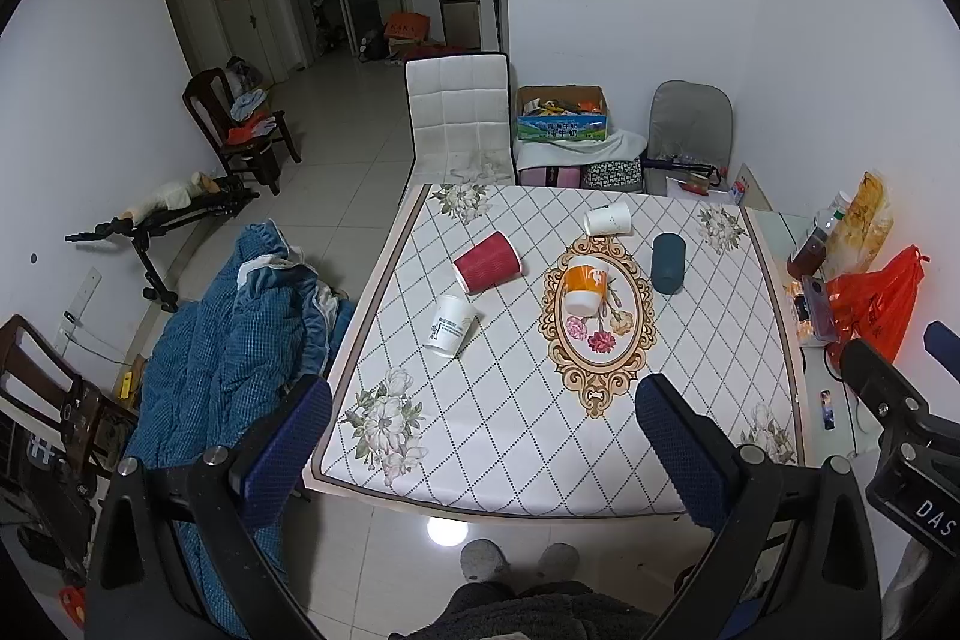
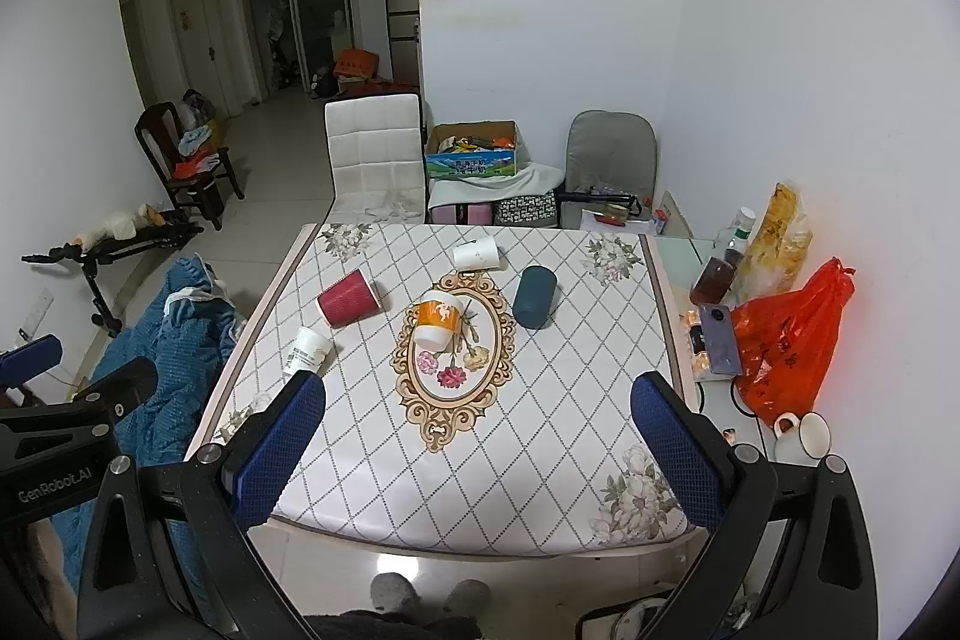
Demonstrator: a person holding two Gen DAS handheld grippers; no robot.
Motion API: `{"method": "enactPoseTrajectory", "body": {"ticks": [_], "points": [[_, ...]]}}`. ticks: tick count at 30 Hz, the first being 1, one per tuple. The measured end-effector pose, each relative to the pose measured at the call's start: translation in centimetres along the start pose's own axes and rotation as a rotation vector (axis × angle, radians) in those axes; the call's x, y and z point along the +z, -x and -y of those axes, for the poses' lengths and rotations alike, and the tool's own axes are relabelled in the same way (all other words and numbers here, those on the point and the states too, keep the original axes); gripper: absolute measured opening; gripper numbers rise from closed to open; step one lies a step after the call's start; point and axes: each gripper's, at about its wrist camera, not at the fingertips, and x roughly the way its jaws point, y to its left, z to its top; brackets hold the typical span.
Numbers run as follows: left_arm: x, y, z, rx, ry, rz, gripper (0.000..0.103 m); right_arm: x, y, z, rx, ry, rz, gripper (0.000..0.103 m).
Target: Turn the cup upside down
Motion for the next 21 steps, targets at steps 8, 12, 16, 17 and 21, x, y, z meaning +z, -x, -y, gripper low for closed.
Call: {"method": "enactPoseTrajectory", "body": {"ticks": [8,12,16,17,21], "points": [[2.3,-0.4,1.3,0.013,0.025,-0.03,0.103,1.0,-1.7,0.3,0.022,-0.009,-0.026,0.103],[1.7,-2.4,1.3,0.04,0.046,-0.057,0.103,0.5,-4.0,0.7,0.036,-0.005,-0.057,0.103],[0.2,-4.9,0.8,0.073,0.059,-0.078,0.103,-0.8,-6.9,0.9,0.049,-0.001,-0.098,0.103],[0.1,-5.4,0.6,0.084,0.064,-0.081,0.103,-1.1,-7.6,0.9,0.05,0.001,-0.106,0.103],[-0.4,-7.7,-0.2,0.118,0.073,-0.111,0.103,-2.4,-11.0,0.8,0.052,0.004,-0.159,0.103]]}}
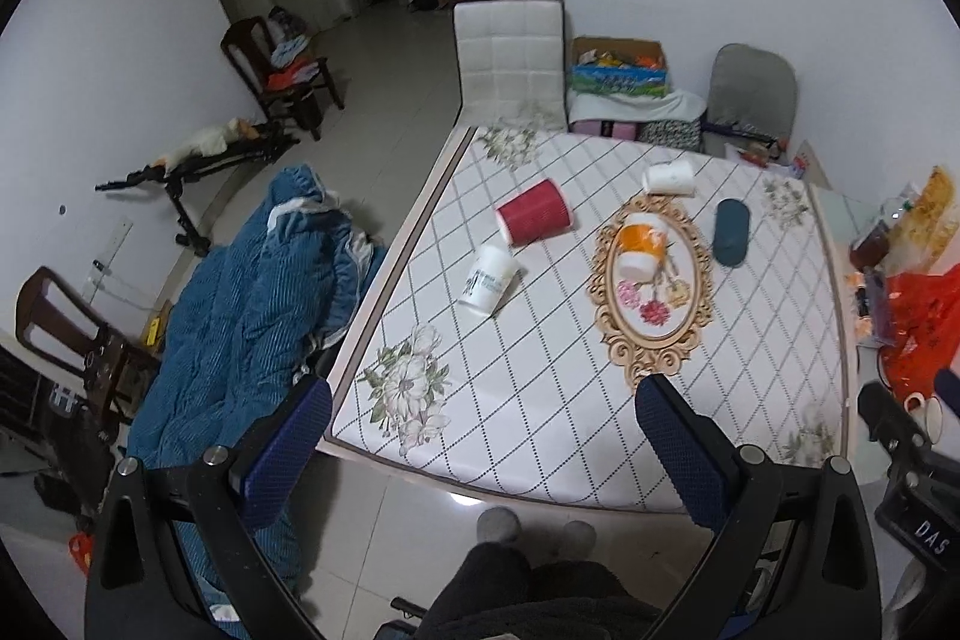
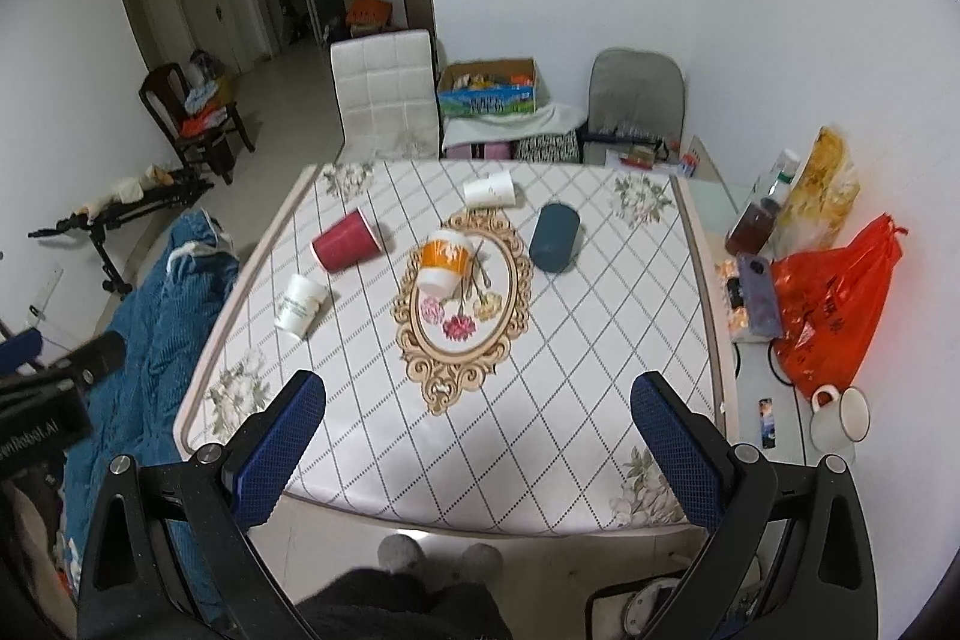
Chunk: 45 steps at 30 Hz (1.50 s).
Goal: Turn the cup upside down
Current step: 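Move the left gripper toward the upright white paper cup, then close the left gripper around the white paper cup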
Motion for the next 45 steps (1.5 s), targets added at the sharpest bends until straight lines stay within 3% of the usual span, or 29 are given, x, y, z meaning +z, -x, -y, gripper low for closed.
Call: {"method": "enactPoseTrajectory", "body": {"ticks": [9,17,28,33,43,45], "points": [[1.4,-8.6,-1.3,0.06,-0.039,-0.11,0.103,-2.0,-9.2,-1.1,-0.025,-0.004,-0.163,0.103],[4.5,-17.4,-2.2,0.03,-0.09,-0.246,0.103,-3.8,-18.5,-2.5,-0.052,-0.047,-0.326,0.103],[9.4,-30.5,-2.5,0.026,-0.208,-0.373,0.103,-5.9,-30.5,-3.5,-0.102,-0.13,-0.573,0.103],[9.6,-36.3,-1.2,-0.001,-0.313,-0.482,0.103,-6.3,-34.4,-4.3,-0.114,-0.154,-0.652,0.103],[9.1,-42.7,1.3,-0.025,-0.435,-0.571,0.102,-5.6,-38.5,-5.2,-0.135,-0.188,-0.716,0.103],[9.0,-43.5,1.6,-0.027,-0.454,-0.58,0.092,-5.4,-38.8,-5.4,-0.142,-0.188,-0.721,0.103]]}}
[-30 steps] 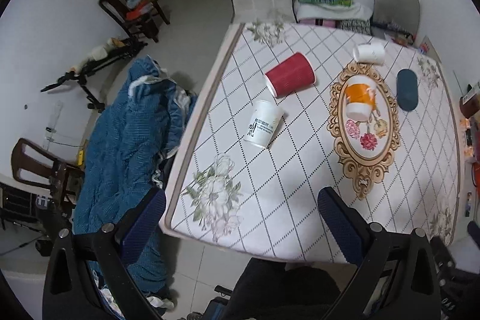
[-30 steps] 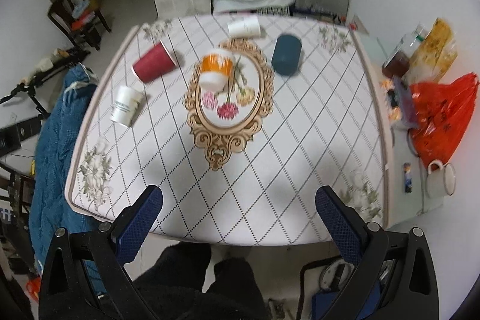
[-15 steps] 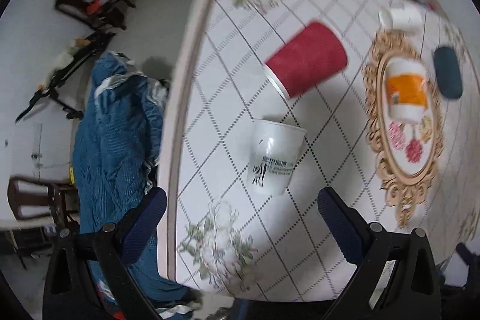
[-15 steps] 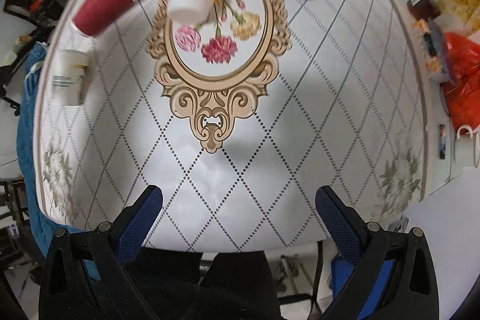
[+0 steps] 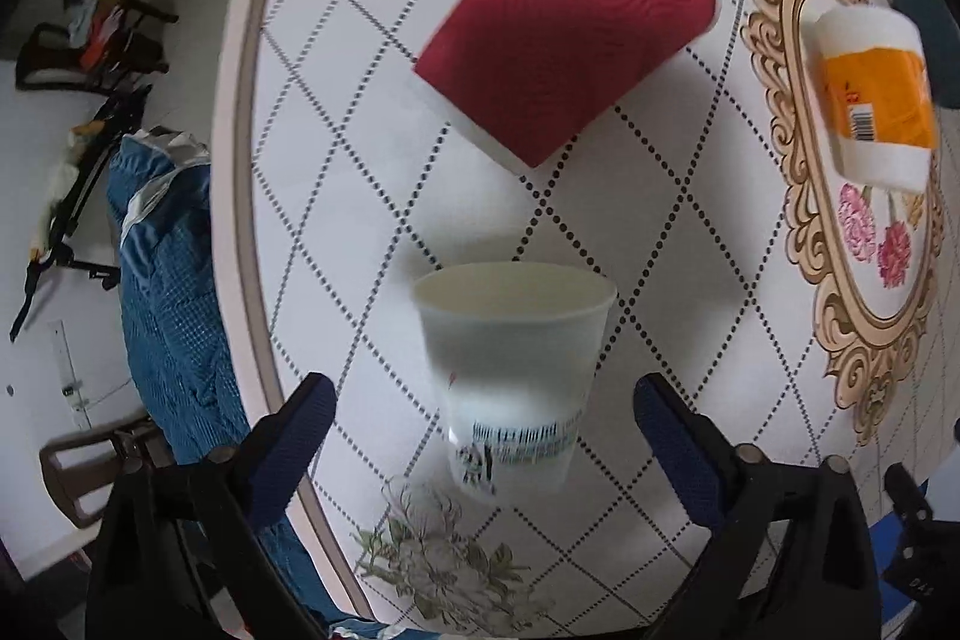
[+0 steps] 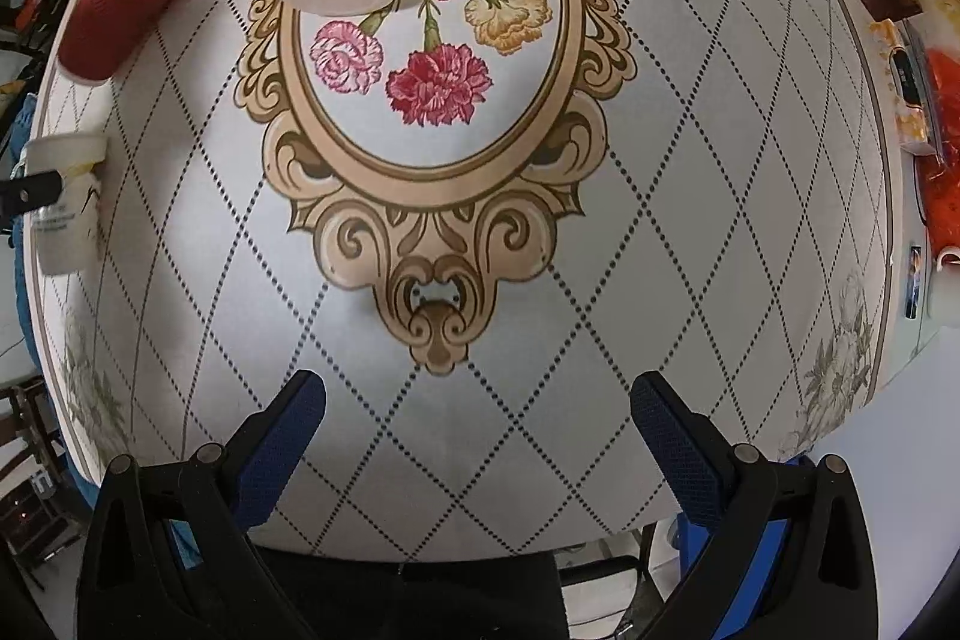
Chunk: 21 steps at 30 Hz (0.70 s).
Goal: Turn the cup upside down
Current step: 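Close the left gripper around the white paper cup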
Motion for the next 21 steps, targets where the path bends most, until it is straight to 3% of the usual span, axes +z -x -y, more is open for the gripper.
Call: {"method": "enactPoseTrajectory", "body": {"ticks": [2,6,21], "points": [[0.4,-0.7,0.1,0.001,-0.016,-0.011,0.087,0.2,0.0,-0.3,-0.004,-0.003,-0.005,0.103],[1.0,-2.0,0.6,0.007,-0.053,-0.029,0.064,0.5,0.0,-1.0,-0.013,-0.008,-0.016,0.103],[1.1,-3.1,-1.0,0.004,-0.036,-0.01,0.061,1.6,-0.4,-1.9,-0.042,-0.005,-0.04,0.103]]}}
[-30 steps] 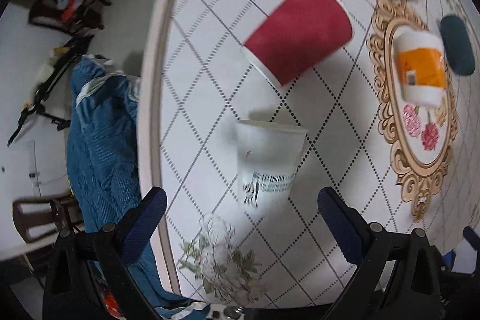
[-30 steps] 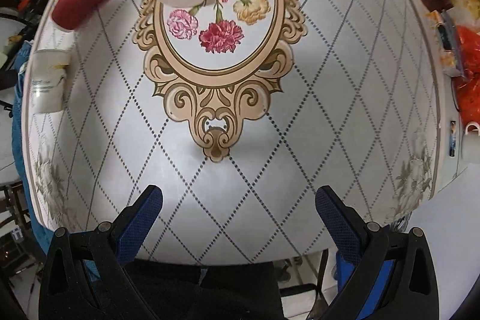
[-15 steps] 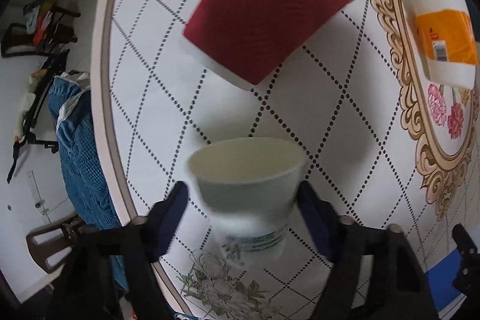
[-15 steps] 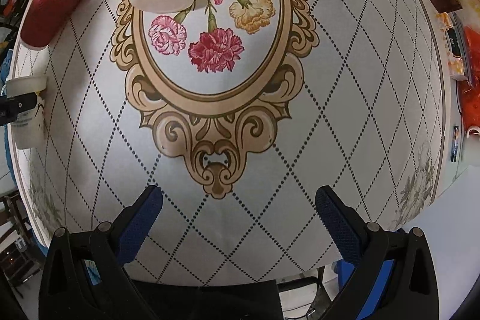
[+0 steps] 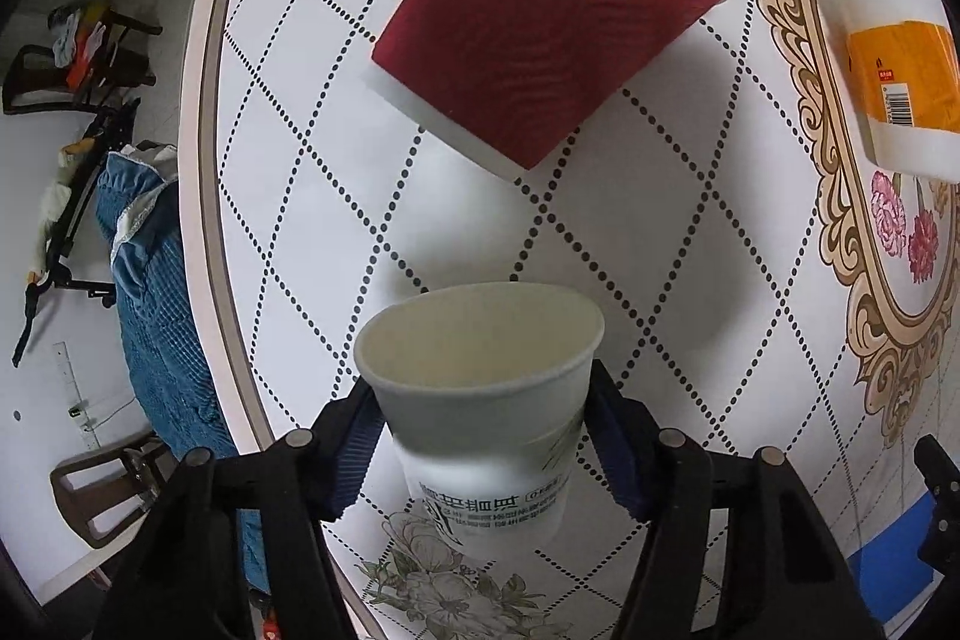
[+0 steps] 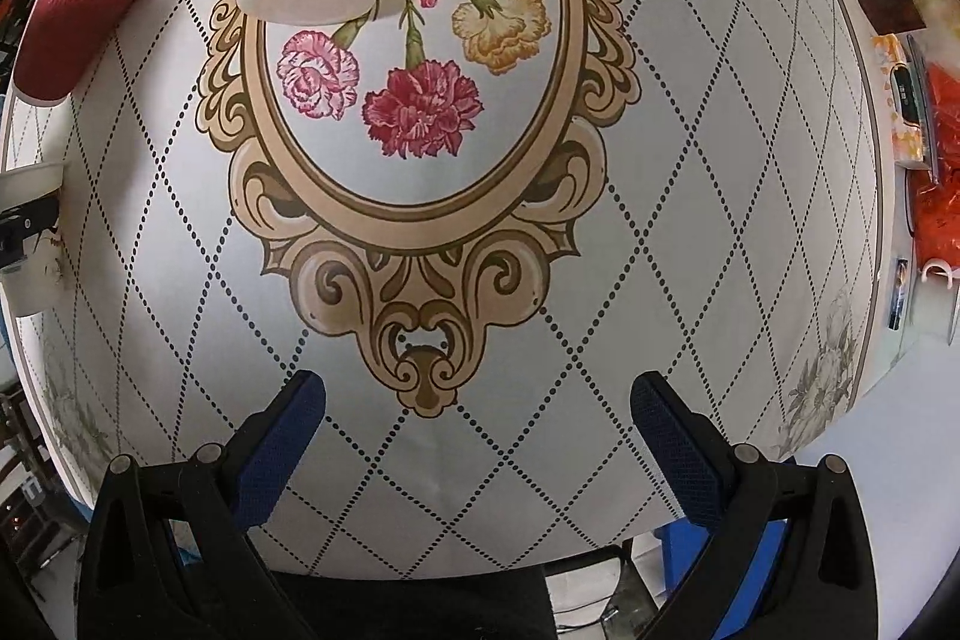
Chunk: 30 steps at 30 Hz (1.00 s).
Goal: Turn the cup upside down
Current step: 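Close the left gripper around the white paper cup, then lift the white paper cup and carry it toward the right gripper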
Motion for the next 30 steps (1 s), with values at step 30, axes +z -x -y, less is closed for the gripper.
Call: {"method": "enactPoseTrajectory", "body": {"ticks": [30], "points": [[-5.1,4.0,4.1,-0.339,0.127,-0.054,0.06,-5.0,1.4,7.1,0.044,-0.065,0.05,0.103]]}}
